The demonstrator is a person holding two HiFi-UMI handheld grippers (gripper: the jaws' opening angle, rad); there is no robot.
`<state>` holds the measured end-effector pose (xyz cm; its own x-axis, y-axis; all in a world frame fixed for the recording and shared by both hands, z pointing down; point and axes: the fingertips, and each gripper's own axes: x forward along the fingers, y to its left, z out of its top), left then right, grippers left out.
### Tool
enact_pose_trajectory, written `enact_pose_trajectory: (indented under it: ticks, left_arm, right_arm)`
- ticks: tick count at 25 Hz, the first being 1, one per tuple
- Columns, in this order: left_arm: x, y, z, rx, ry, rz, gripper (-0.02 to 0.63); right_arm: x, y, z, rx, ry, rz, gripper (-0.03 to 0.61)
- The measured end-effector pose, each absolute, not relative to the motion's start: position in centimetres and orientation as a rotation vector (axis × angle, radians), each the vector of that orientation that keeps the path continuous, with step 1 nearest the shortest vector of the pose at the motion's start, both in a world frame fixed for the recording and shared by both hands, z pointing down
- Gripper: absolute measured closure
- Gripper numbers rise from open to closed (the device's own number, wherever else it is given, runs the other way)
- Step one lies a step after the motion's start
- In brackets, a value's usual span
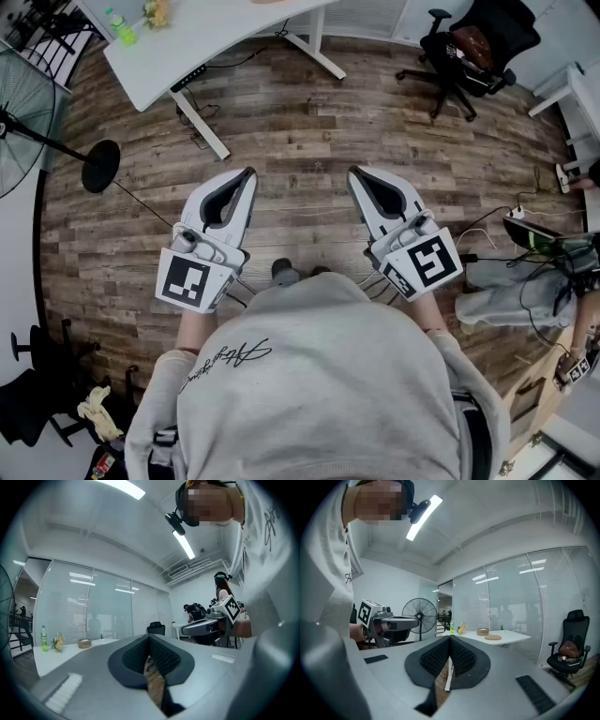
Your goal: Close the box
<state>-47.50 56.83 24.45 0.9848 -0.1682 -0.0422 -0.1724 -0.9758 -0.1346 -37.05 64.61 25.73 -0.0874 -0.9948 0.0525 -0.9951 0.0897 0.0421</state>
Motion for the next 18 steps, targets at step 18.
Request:
enact_pose_trajectory:
  ticks: [18]
  left_arm:
    - [-47.81, 56.45, 24.33, -2.990, 0.251, 0.061, 0.615]
  right_arm:
    - [-37.83, 64.47, 25.34, 2.105, -2.303, -0.003, 0.577]
